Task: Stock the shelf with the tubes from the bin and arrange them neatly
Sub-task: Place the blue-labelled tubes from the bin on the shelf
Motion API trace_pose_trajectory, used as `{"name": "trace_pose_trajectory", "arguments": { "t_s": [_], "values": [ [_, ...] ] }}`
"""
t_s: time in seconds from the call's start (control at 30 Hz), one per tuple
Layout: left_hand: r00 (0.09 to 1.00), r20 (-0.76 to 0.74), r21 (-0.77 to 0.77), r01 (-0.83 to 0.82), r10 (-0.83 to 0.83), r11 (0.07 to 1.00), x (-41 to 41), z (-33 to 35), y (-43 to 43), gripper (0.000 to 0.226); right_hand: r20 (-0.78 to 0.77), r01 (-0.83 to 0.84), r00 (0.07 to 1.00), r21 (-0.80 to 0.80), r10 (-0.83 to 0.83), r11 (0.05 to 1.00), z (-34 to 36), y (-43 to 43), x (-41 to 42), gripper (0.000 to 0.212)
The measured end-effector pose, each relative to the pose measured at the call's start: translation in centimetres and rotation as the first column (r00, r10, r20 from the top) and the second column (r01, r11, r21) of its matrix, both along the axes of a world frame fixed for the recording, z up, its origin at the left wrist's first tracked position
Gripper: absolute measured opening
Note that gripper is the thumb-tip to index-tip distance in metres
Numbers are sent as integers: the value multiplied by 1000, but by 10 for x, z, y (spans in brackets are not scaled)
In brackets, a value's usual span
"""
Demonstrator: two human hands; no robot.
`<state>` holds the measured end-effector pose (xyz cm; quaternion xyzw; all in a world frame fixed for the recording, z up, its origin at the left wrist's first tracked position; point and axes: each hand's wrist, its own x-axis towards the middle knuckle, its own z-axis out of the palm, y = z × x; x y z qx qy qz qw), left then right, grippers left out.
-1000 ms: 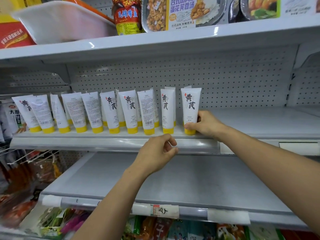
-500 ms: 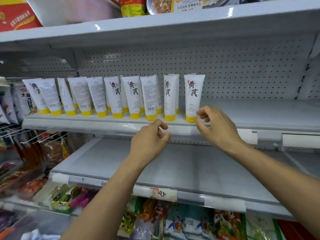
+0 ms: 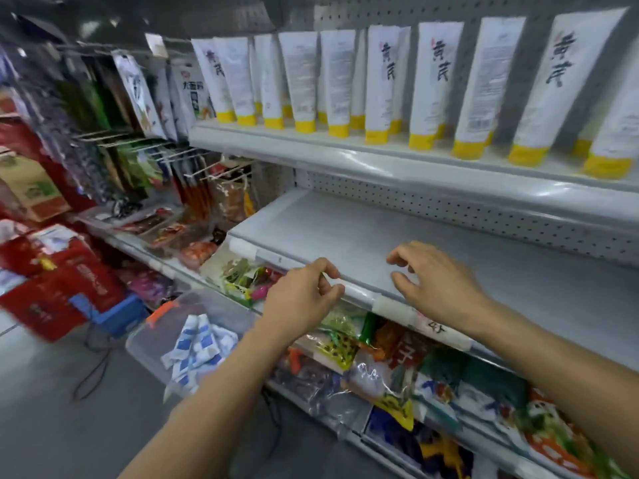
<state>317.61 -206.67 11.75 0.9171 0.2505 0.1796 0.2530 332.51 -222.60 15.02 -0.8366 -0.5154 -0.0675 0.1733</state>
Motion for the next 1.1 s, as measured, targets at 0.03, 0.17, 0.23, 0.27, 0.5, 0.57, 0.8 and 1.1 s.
{"name": "trace_pose_trajectory", "arguments": {
  "t_s": [0.03, 0.17, 0.23, 0.27, 0.5, 0.57, 0.8, 1.1],
  "values": [
    [999, -22, -19, -24, 23, 1000, -10, -12, 17, 10, -14, -31, 999, -23, 31, 999, -9, 20, -5, 25],
    [985, -137, -162, -123, 101, 979, -54, -64, 98, 7, -126, -137, 984, -112, 122, 984, -49, 115, -29, 20],
    [970, -196, -214, -187, 146, 959, -80, -90, 148, 8, -198, -174, 970, -145, 144, 974, -72, 169, -43, 20],
    [958, -221, -233, -235, 184, 944, -94, -101, 175, 8, -234, -196, 960, -164, 154, 967, -86, 197, -51, 20],
    [827, -496, -294, -448, 266, 844, -152, -192, 326, 8, -475, -330, 868, -332, 145, 884, -197, 354, -93, 2],
    [775, -619, -300, -385, 129, 873, -150, -226, 343, 20, -540, -370, 833, -387, 117, 845, -229, 379, -101, 7],
    [707, -705, -382, -445, 56, 810, -138, -330, 382, 35, -617, -395, 783, -590, -77, 704, -330, 429, -104, 26],
    [605, -774, -99, -409, 188, 907, -116, -445, 426, 58, -533, -466, 841, -621, 96, 630, -476, 483, -123, 45]
  ]
}}
